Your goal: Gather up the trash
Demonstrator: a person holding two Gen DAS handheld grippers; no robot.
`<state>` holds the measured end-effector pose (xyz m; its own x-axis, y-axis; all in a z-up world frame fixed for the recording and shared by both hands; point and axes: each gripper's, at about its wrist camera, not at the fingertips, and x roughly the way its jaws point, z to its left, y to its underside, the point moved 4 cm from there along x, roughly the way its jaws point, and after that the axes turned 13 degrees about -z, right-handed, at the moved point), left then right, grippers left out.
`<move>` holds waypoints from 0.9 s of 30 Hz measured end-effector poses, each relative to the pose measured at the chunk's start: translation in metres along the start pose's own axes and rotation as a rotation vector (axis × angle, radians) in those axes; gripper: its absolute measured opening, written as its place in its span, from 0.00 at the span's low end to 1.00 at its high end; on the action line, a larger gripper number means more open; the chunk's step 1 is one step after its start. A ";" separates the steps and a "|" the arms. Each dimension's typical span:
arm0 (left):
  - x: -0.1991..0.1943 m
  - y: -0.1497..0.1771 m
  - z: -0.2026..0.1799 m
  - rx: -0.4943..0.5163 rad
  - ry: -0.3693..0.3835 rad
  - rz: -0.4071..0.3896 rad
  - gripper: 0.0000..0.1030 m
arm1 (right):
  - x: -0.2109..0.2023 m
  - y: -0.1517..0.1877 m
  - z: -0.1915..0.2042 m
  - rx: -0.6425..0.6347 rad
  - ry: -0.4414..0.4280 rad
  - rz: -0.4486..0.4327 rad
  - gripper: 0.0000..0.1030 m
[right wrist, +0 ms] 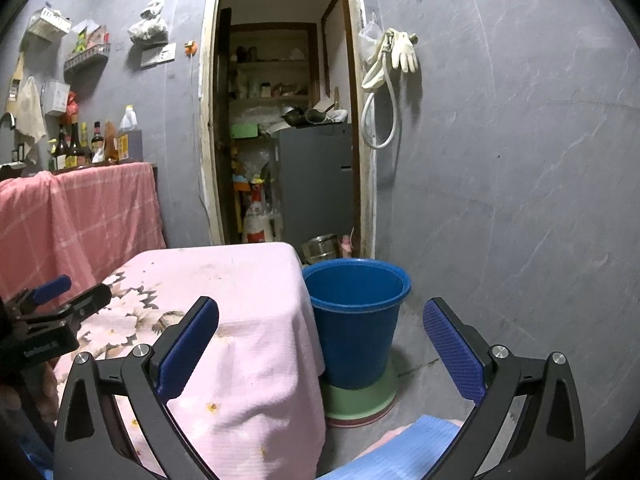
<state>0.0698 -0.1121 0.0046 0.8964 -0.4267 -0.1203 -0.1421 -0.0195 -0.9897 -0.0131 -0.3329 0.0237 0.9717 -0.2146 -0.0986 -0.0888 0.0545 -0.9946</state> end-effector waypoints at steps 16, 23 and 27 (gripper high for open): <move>0.001 0.006 0.008 -0.006 -0.012 0.011 0.98 | 0.006 0.014 0.000 0.024 -0.009 0.036 1.00; 0.000 0.006 0.011 -0.005 -0.011 0.006 0.98 | 0.007 0.015 0.001 0.024 -0.009 0.035 1.00; 0.000 0.005 0.011 -0.004 -0.012 0.004 0.98 | 0.006 0.014 0.001 0.025 -0.009 0.035 1.00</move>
<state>0.0736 -0.1021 -0.0010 0.9008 -0.4159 -0.1249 -0.1471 -0.0218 -0.9889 -0.0080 -0.3329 0.0089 0.9700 -0.2034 -0.1329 -0.1174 0.0864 -0.9893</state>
